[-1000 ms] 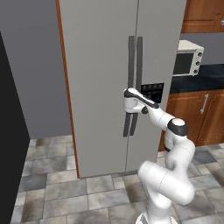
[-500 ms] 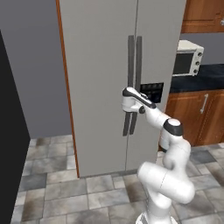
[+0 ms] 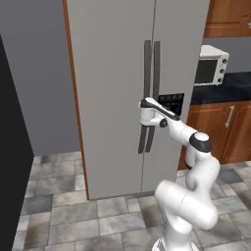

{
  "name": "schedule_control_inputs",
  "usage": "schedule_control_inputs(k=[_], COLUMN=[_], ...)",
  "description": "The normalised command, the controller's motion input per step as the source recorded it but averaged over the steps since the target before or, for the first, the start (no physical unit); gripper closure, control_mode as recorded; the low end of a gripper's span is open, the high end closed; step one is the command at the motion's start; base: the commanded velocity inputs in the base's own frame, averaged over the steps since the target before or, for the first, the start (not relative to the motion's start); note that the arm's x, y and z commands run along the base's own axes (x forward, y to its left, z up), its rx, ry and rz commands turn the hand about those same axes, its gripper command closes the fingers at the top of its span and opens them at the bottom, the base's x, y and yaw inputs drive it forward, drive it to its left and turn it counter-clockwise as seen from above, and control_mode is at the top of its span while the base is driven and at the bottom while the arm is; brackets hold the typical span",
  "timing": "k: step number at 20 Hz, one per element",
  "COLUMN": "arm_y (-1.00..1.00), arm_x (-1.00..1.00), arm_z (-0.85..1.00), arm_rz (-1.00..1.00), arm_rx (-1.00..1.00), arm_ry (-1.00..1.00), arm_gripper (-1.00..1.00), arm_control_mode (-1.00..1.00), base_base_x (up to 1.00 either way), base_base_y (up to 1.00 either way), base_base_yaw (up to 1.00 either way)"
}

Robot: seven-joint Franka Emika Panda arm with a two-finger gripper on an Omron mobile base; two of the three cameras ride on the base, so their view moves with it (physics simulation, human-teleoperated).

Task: Pick up the frozen steak from the freezer, place it on any shelf in the fridge, and close the fridge and freezer doors when done.

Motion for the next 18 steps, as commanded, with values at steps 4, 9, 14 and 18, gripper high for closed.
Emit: schedule_control_inputs(k=[4,9,14,18], arm_y=[0.79,0.79,0.7,0.87], arm_x=[0.65,1.0,1.0,1.0], arm_z=[-0.64,-1.0,-1.0,-1.0], arm_rz=[-0.18,-0.31,-0.27,-0.28], arm_rx=[-0.06,-0.01,0.0,-0.07], arm_ry=[0.78,0.0,0.0,-0.28], arm_gripper=[-1.0,-1.0,-1.0,-1.0], arm_control_mode=[-1.0,-1.0,-1.0,-1.0], base_base_x=[0.0,0.0,0.0,0.0], base_base_y=[0.0,0.0,0.0,0.0], base_base_yaw=[0.0,0.0,0.0,0.0])
